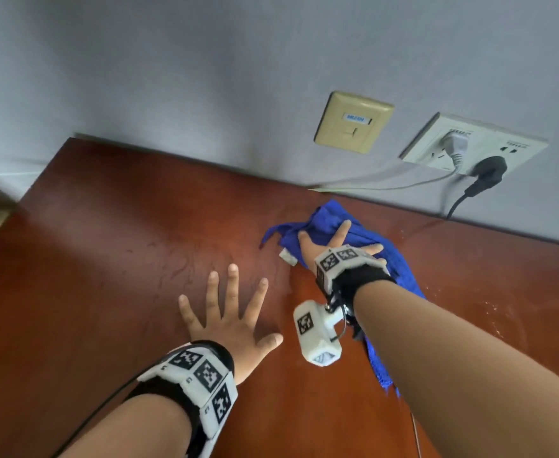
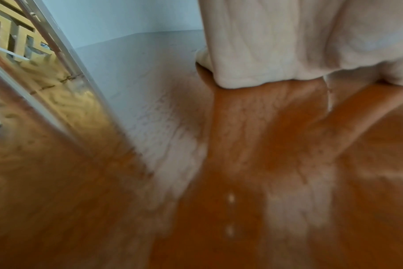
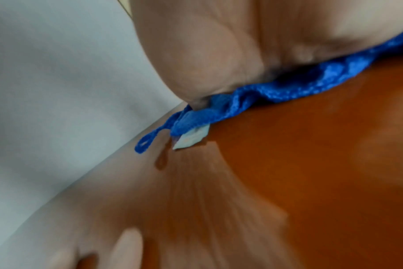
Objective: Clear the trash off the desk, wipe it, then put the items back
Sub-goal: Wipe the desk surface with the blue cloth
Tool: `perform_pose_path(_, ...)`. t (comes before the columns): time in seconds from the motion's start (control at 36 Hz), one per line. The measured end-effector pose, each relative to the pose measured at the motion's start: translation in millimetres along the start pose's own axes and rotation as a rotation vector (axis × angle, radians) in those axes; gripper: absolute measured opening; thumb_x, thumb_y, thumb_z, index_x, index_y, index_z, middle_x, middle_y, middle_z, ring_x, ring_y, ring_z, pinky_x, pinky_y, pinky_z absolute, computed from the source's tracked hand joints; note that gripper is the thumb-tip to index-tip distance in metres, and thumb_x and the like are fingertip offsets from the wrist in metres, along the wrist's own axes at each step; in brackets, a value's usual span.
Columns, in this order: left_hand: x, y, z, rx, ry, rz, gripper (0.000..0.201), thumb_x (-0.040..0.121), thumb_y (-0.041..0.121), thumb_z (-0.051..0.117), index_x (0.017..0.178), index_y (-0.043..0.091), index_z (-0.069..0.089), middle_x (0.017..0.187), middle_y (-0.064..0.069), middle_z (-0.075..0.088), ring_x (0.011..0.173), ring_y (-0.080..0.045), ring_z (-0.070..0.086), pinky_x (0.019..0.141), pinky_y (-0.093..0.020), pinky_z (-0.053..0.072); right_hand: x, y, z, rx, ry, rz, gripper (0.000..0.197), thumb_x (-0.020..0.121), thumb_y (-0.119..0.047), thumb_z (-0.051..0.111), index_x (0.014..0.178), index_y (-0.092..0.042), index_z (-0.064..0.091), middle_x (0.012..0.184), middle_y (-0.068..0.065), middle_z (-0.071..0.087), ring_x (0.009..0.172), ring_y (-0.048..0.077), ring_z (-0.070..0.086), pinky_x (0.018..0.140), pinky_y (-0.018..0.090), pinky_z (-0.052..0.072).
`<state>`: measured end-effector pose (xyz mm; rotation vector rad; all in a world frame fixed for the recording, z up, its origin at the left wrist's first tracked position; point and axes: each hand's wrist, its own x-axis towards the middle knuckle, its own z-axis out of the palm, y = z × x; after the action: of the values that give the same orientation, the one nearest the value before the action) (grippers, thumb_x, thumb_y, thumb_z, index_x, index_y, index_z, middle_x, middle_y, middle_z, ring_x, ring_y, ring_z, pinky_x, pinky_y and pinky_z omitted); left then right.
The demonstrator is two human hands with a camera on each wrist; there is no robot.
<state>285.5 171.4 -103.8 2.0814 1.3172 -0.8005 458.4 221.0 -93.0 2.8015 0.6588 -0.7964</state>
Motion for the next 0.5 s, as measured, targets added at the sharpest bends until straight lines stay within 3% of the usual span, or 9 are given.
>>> perform_pose_path(0.08,1,0,0,0.006,-0.008,-0.001,0.078,0.086,0.076,0.015,0.121,0.043,-0.046,0.134,-0.005,-0.058,0.13,-0.033,-0.046,0.103,-0.069,-0.017,10,-10,-13,-0.037,-0.01,0.006,0.099,0.077,-0.083,0.025,0.145,-0.031,-0.024,0.153,0.029,-0.014,0.138,0.054,-0.009,0.109,0.064,0.002)
perform_pose_path(0.14,1,0,-1,0.006,-0.017,-0.002,0.078,0.087,0.075,0.016,0.121,0.043,-0.047,0.132,-0.005,-0.059,0.129,-0.033,-0.047,0.103,-0.069,-0.016,24,-14,-12,-0.034,-0.043,-0.005,0.107,0.07,-0.085,0.027,0.145,-0.029,-0.025,0.154,0.029,-0.003,0.14,0.051,-0.007,0.112,0.063,0.002)
perform_pose_path(0.19,0,0,-2,0.004,-0.027,0.001,0.078,0.087,0.075,0.016,0.121,0.043,-0.047,0.131,-0.004,-0.059,0.128,-0.033,-0.047,0.103,-0.069,-0.016,33,-12,-17,-0.033,-0.075,-0.048,0.121,0.054,-0.088,0.03,0.146,-0.027,-0.022,0.155,0.024,0.012,0.141,0.049,0.005,0.112,0.06,0.009)
perform_pose_path(0.22,0,0,-2,0.002,-0.03,0.004,0.078,0.087,0.074,0.016,0.121,0.043,-0.046,0.131,-0.004,-0.059,0.128,-0.033,-0.047,0.103,-0.069,-0.016,35,-6,-23,-0.045,-0.092,-0.11,0.12,0.056,-0.086,0.033,0.149,-0.025,-0.015,0.154,0.02,0.018,0.14,0.046,0.014,0.113,0.055,0.014)
perform_pose_path(0.31,-1,0,-3,-0.006,-0.029,0.009,0.077,0.088,0.074,0.017,0.121,0.043,-0.046,0.133,-0.004,-0.058,0.129,-0.033,-0.046,0.103,-0.069,-0.016,21,23,-58,-0.196,-0.092,-0.362,0.072,0.088,-0.054,0.041,0.148,-0.02,0.021,0.149,0.015,0.034,0.134,0.034,0.036,0.109,0.039,0.026)
perform_pose_path(0.36,-1,0,-3,-0.01,-0.025,0.012,0.077,0.088,0.074,0.017,0.121,0.043,-0.046,0.134,-0.004,-0.058,0.13,-0.033,-0.046,0.103,-0.069,-0.016,21,48,-79,-0.353,-0.023,-0.558,0.059,0.095,-0.04,0.043,0.148,-0.023,0.025,0.147,0.012,0.039,0.132,0.029,0.041,0.108,0.033,0.031)
perform_pose_path(0.42,-1,1,-3,-0.012,-0.028,0.016,0.077,0.088,0.073,0.017,0.122,0.043,-0.046,0.133,-0.004,-0.058,0.13,-0.033,-0.046,0.103,-0.069,-0.016,24,73,-92,-0.523,0.027,-0.787,0.067,0.094,-0.04,0.047,0.15,-0.032,0.011,0.155,0.004,0.025,0.137,0.022,0.033,0.111,0.034,0.029)
perform_pose_path(0.5,-1,1,-4,-0.011,-0.039,0.018,0.078,0.088,0.074,0.016,0.123,0.043,-0.046,0.132,-0.004,-0.059,0.129,-0.033,-0.047,0.103,-0.069,-0.017,32,104,-94,-0.859,0.023,-1.064,0.084,0.09,-0.055,0.047,0.144,-0.045,-0.016,0.157,-0.012,-0.017,0.145,0.01,0.0,0.119,0.035,0.013)
